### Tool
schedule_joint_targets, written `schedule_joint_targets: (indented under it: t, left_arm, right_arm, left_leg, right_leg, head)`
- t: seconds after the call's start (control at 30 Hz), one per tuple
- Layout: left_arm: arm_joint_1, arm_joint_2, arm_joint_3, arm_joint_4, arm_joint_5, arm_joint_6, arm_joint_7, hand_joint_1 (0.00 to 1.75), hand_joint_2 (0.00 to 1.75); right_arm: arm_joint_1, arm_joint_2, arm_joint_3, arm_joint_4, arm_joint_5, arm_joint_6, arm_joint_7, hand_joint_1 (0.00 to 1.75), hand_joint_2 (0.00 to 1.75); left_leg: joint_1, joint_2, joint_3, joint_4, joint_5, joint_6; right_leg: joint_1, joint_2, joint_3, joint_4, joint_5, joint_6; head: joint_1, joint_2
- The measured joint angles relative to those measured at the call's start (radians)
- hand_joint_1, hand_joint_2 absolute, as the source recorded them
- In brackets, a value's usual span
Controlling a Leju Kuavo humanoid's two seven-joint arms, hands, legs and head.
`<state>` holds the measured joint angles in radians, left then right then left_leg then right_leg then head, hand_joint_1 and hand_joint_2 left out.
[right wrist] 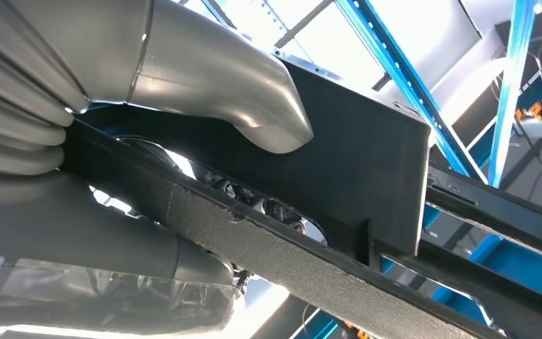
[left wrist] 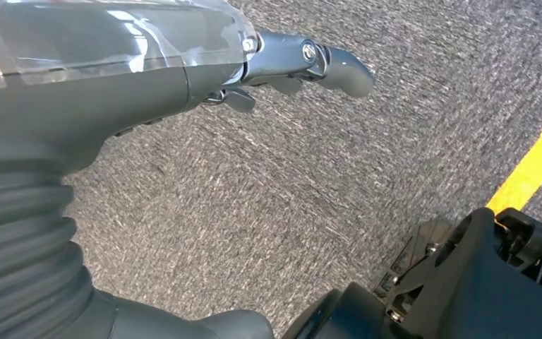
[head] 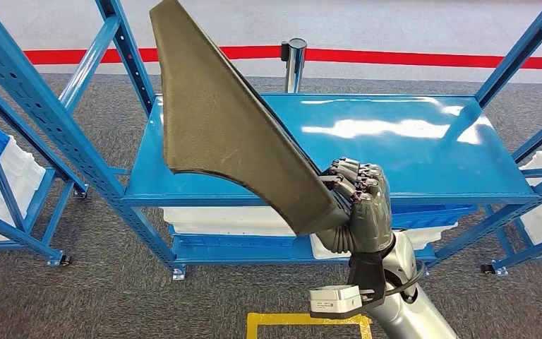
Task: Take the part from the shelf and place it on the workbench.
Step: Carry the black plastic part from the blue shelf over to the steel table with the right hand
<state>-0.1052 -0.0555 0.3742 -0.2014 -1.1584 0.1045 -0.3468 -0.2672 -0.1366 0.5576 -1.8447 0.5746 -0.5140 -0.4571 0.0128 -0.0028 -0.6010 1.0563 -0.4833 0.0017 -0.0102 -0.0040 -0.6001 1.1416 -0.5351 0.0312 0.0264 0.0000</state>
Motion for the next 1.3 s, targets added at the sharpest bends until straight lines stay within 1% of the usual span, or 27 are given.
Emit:
schedule_joint_targets:
  t: [0.03,0.07,0.13,0.2,0.27,0.33,0.37,0.4,0.43,0.5,0.53,0.57,0.6,0.67,0.73,0.77,0.83,0.87,0.9,0.93,1.0,1.03,1.07,1.13,1.2,1.23,1.3]
  left_arm:
    - [0.0,0.0,0.0,0.0,0.0,0.0,-0.001,0.0,1.75]
    - [-0.001,0.0,0.0,0.0,0.0,0.0,-0.002,0.0,1.75]
    - [-0.002,0.0,0.0,0.0,0.003,0.002,-0.004,0.0,1.75]
    - [-0.002,0.0,0.0,0.0,0.008,0.004,-0.008,0.0,1.75]
    - [-0.002,0.0,0.0,0.0,0.011,0.006,-0.012,0.0,1.75]
    - [-0.007,-0.018,0.0,0.0,0.006,0.024,0.012,0.0,1.75]
    - [-0.011,-0.035,0.0,0.0,0.003,0.043,0.038,0.0,1.75]
    - [-0.017,-0.056,0.0,-0.001,0.001,0.064,0.065,0.0,1.75]
    - [-0.024,-0.074,0.0,-0.001,0.0,0.079,0.085,0.0,1.75]
    - [-0.036,-0.1,0.0,-0.001,0.0,0.086,0.095,0.0,1.75]
    - [-0.037,-0.108,-0.001,-0.001,0.0,0.08,0.087,0.0,1.75]
    - [-0.034,-0.116,-0.002,-0.001,-0.001,0.072,0.075,0.0,1.75]
    - [-0.027,-0.12,-0.004,0.0,-0.002,0.063,0.059,0.0,1.75]
    - [-0.01,-0.115,-0.007,0.0,-0.002,0.048,0.023,0.0,1.75]
    - [-0.001,-0.101,-0.007,0.0,0.0,0.043,0.0,0.0,1.75]
    - [0.0,-0.095,-0.007,0.0,0.0,0.042,-0.004,0.0,1.75]
    - [0.001,-0.083,-0.007,0.0,0.0,0.044,-0.004,0.0,1.75]
    - [0.001,-0.08,-0.006,0.0,0.0,0.044,-0.003,0.0,1.75]
    - [0.002,-0.077,-0.006,0.0,0.0,0.045,-0.001,0.0,1.75]
    - [0.002,-0.076,-0.007,0.0,0.0,0.046,0.0,0.0,1.75]
    - [0.002,-0.074,-0.007,0.0,0.0,0.048,0.0,0.0,1.75]
    - [0.002,-0.073,-0.007,0.0,0.001,0.049,-0.001,0.0,1.75]
    - [0.002,-0.072,-0.007,0.0,0.002,0.05,-0.002,0.0,1.75]
    - [0.003,-0.069,-0.007,0.0,0.005,0.052,-0.005,0.0,1.75]
    - [0.003,-0.067,-0.006,0.0,0.006,0.053,-0.007,0.0,1.75]
    - [0.003,-0.066,-0.006,0.0,0.007,0.053,-0.008,0.0,1.75]
    - [0.003,-0.064,-0.006,0.0,0.008,0.054,-0.01,0.0,1.75]
  right_arm:
    - [-0.001,0.0,-0.002,0.0,0.0,0.0,0.001,1.75,1.75]
    - [-0.001,0.0,-0.005,0.001,-0.002,0.0,0.002,1.75,1.75]
    - [0.003,-0.002,-0.016,0.004,-0.013,0.0,0.003,1.75,1.75]
    - [0.007,-0.006,-0.032,0.006,-0.034,0.002,-0.001,1.75,1.75]
    - [0.012,-0.014,-0.05,0.006,-0.056,0.01,-0.011,1.75,1.75]
    - [0.022,-0.021,-0.065,0.006,-0.067,0.022,-0.017,1.75,1.75]
    - [0.026,-0.024,-0.07,0.006,-0.068,0.028,-0.017,1.75,1.75]
    - [0.031,-0.025,-0.074,0.006,-0.069,0.032,-0.016,1.75,1.75]
    - [0.033,-0.026,-0.076,0.006,-0.07,0.036,-0.015,1.75,1.75]
    - [0.036,-0.028,-0.082,0.006,-0.071,0.039,-0.013,1.75,1.75]
    - [0.036,-0.029,-0.086,0.006,-0.071,0.039,-0.012,1.75,1.75]
    - [0.039,-0.03,-0.091,0.006,-0.071,0.037,-0.011,1.75,1.75]
    - [0.045,-0.032,-0.099,0.006,-0.071,0.035,-0.012,1.75,1.75]
    - [0.068,-0.037,-0.119,0.006,-0.072,0.03,-0.016,1.75,1.75]
    - [0.093,-0.043,-0.142,0.006,-0.076,0.029,-0.026,1.75,1.75]
    - [0.102,-0.045,-0.153,0.006,-0.08,0.029,-0.031,1.75,1.75]
    - [0.117,-0.046,-0.171,0.006,-0.09,0.029,-0.04,1.75,1.75]
    - [0.125,-0.047,-0.177,0.006,-0.094,0.03,-0.042,1.75,1.75]
    - [0.132,-0.047,-0.182,0.007,-0.098,0.03,-0.044,1.75,1.75]
    - [0.137,-0.047,-0.187,0.007,-0.101,0.031,-0.047,1.75,1.75]
    - [0.142,-0.047,-0.195,0.008,-0.109,0.033,-0.052,1.75,1.75]
    - [0.142,-0.047,-0.198,0.008,-0.112,0.035,-0.054,1.75,1.75]
    - [0.143,-0.047,-0.201,0.008,-0.115,0.036,-0.056,1.75,1.75]
    - [0.148,-0.047,-0.205,0.009,-0.119,0.039,-0.058,1.75,1.75]
    - [0.153,-0.047,-0.208,0.011,-0.122,0.041,-0.058,1.75,1.75]
    - [0.153,-0.047,-0.208,0.012,-0.123,0.041,-0.058,1.75,1.75]
    - [0.153,-0.047,-0.209,0.013,-0.124,0.042,-0.058,1.75,1.75]
  left_leg:
    - [-0.001,-0.001,-0.003,0.001,0.003,-0.004]
    - [-0.003,-0.001,-0.007,0.001,0.006,-0.01]
    - [-0.004,0.0,-0.014,0.0,0.014,-0.022]
    - [-0.003,0.0,-0.019,0.012,0.002,-0.031]
    - [-0.002,0.0,-0.044,0.09,-0.056,-0.035]
    - [-0.002,-0.001,-0.086,0.221,-0.125,-0.037]
    - [-0.002,-0.002,-0.096,0.265,-0.14,-0.038]
    - [-0.002,-0.003,-0.091,0.275,-0.138,-0.038]
    - [-0.002,-0.004,-0.068,0.243,-0.117,-0.038]
    - [0.001,-0.004,0.005,0.114,-0.063,-0.041]
    - [0.004,-0.005,0.032,0.057,-0.049,-0.041]
    - [0.005,-0.006,0.043,0.025,-0.044,-0.039]
    - [0.005,-0.008,0.042,0.017,-0.049,-0.036]
    - [0.005,-0.009,0.034,0.015,-0.042,-0.023]
    - [0.006,-0.009,0.028,0.013,-0.034,-0.009]
    - [0.007,-0.009,0.023,0.012,-0.03,-0.002]
    - [0.005,-0.007,0.014,0.012,-0.025,0.005]
    - [0.005,-0.006,0.01,0.012,-0.023,0.006]
    - [0.005,-0.006,0.008,0.012,-0.021,0.006]
    - [0.005,-0.006,0.007,0.012,-0.02,0.006]
    - [0.006,-0.006,0.006,0.013,-0.018,0.002]
    - [0.004,-0.007,0.004,0.014,-0.016,-0.002]
    - [0.002,-0.007,0.0,0.015,-0.013,-0.007]
    - [-0.002,-0.008,-0.008,0.013,-0.005,-0.02]
    - [-0.002,-0.007,-0.011,0.015,-0.006,-0.032]
    - [-0.002,-0.006,-0.016,0.032,-0.023,-0.035]
    - [-0.002,-0.005,-0.044,0.126,-0.088,-0.038]
  right_leg:
    - [0.002,0.0,0.029,-0.059,0.015,-0.004]
    - [0.004,0.001,0.043,-0.093,0.02,-0.007]
    - [0.006,0.002,0.041,-0.107,0.018,-0.014]
    - [0.001,0.001,0.038,-0.11,0.026,-0.024]
    - [-0.004,-0.001,0.036,-0.113,0.033,-0.033]
    - [-0.003,-0.002,0.031,-0.112,0.038,-0.038]
    - [-0.003,-0.002,0.028,-0.111,0.039,-0.038]
    - [-0.003,-0.002,0.026,-0.109,0.041,-0.037]
    - [-0.005,-0.002,0.024,-0.107,0.042,-0.036]
    - [-0.006,-0.002,0.021,-0.1,0.042,-0.029]
    - [-0.005,-0.001,0.017,-0.094,0.041,-0.024]
    - [-0.003,0.0,0.011,-0.09,0.043,-0.018]
    - [0.0,0.001,0.006,-0.088,0.046,-0.011]
    - [0.001,0.002,-0.001,-0.088,0.05,-0.001]
    - [-0.001,0.003,-0.015,-0.058,0.02,0.005]
    - [-0.002,0.003,-0.034,-0.015,-0.012,0.007]
    - [-0.002,0.003,-0.087,0.117,-0.08,0.009]
    - [-0.002,0.003,-0.107,0.17,-0.098,0.009]
    - [-0.003,0.003,-0.111,0.19,-0.098,0.01]
    - [-0.003,0.003,-0.094,0.169,-0.079,0.01]
    - [-0.006,0.003,-0.023,0.04,-0.017,0.01]
    - [-0.005,0.003,0.009,-0.024,0.005,0.008]
    - [-0.004,0.004,0.028,-0.067,0.016,0.006]
    - [-0.001,0.004,0.031,-0.09,0.016,-0.002]
    - [-0.005,0.003,0.027,-0.094,0.022,-0.014]
    - [-0.007,0.001,0.025,-0.096,0.026,-0.021]
    - [-0.009,-0.002,0.022,-0.098,0.032,-0.031]
  head:
    - [0.002,0.0]
    - [0.002,0.0]
    - [-0.001,0.0]
    - [-0.008,0.0]
    - [-0.022,0.0]
    - [-0.036,0.0]
    - [-0.041,0.0]
    - [-0.045,0.0]
    - [-0.049,0.0]
    - [-0.056,0.0]
    - [-0.06,0.0]
    - [-0.062,0.0]
    - [-0.061,0.0]
    - [-0.052,0.0]
    - [-0.04,0.0]
    - [-0.033,0.0]
    - [-0.018,0.0]
    - [-0.013,0.0]
    - [-0.009,0.0]
    - [-0.005,0.0]
    - [0.002,0.0]
    - [0.005,0.0]
    - [0.006,0.0]
    - [0.001,0.0]
    - [-0.009,0.0]
    - [-0.015,0.0]
    - [-0.03,0.0]
